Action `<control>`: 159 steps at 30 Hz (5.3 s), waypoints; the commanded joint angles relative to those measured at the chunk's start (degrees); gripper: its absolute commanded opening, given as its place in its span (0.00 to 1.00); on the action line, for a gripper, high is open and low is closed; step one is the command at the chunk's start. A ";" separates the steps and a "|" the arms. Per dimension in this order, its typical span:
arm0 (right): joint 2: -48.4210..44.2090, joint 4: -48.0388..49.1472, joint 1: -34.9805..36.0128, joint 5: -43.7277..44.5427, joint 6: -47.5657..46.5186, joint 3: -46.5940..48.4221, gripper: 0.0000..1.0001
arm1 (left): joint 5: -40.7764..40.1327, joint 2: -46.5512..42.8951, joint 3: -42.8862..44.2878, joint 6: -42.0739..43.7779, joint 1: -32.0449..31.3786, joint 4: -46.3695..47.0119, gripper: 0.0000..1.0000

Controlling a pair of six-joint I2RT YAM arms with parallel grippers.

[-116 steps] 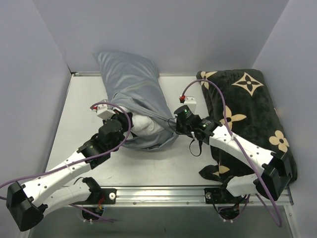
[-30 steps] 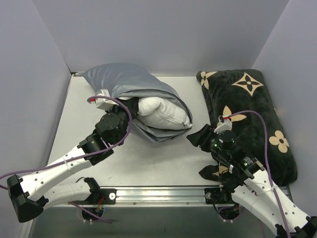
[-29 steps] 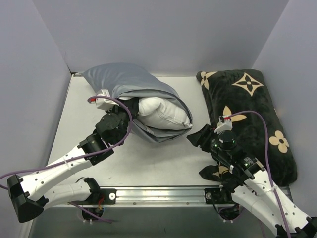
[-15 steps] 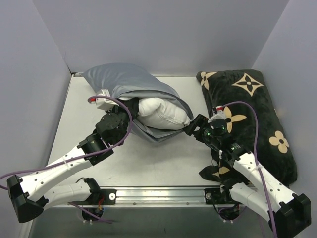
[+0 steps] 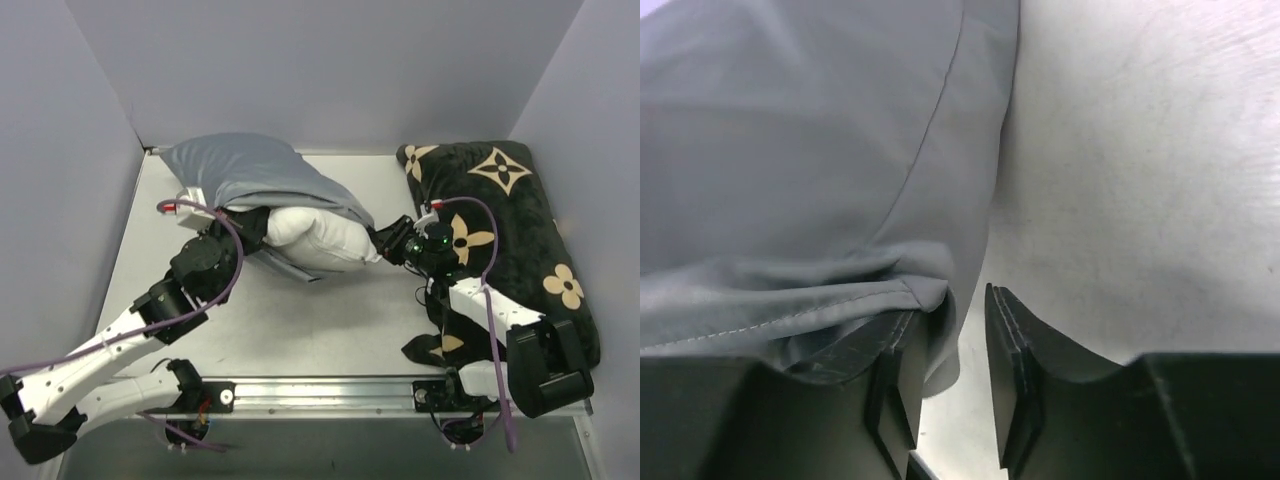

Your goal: Remove the pillowcase from the pillow

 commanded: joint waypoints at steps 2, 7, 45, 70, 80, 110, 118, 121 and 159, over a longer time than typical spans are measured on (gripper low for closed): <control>9.07 15.08 -1.67 -9.62 2.58 4.28 0.28 | 5.56 -5.82 2.94 -2.92 0.37 1.31 0.00; 16.92 12.11 -1.59 -12.88 -1.90 12.72 0.23 | 12.86 -9.25 1.45 -7.05 0.72 -6.69 0.00; 19.56 -55.74 39.10 5.75 -71.42 56.48 0.87 | 27.73 -26.57 -27.74 -21.03 0.81 -20.60 0.00; 54.89 -58.74 32.46 31.24 -54.23 96.49 0.04 | 35.55 -24.20 -24.49 -18.49 -0.68 -19.19 0.00; 60.43 -58.13 19.17 38.44 -40.93 97.12 0.00 | 34.86 -23.58 -20.27 -16.90 -5.78 -19.72 0.00; 50.25 -52.07 9.38 40.11 -33.37 81.93 0.00 | -35.10 -25.35 13.49 -35.36 -28.36 -86.87 0.00; 48.31 -49.25 11.42 37.48 -35.04 78.39 0.00 | -34.24 -2.42 22.79 -20.60 -20.88 -86.43 0.00; 48.22 -49.51 11.42 36.25 -34.86 77.86 0.00 | -30.99 2.61 23.68 -6.66 -11.28 -76.80 0.00; 59.12 -56.54 13.88 22.27 -36.98 86.74 0.23 | 21.69 0.14 -5.33 -0.28 29.15 -28.24 0.98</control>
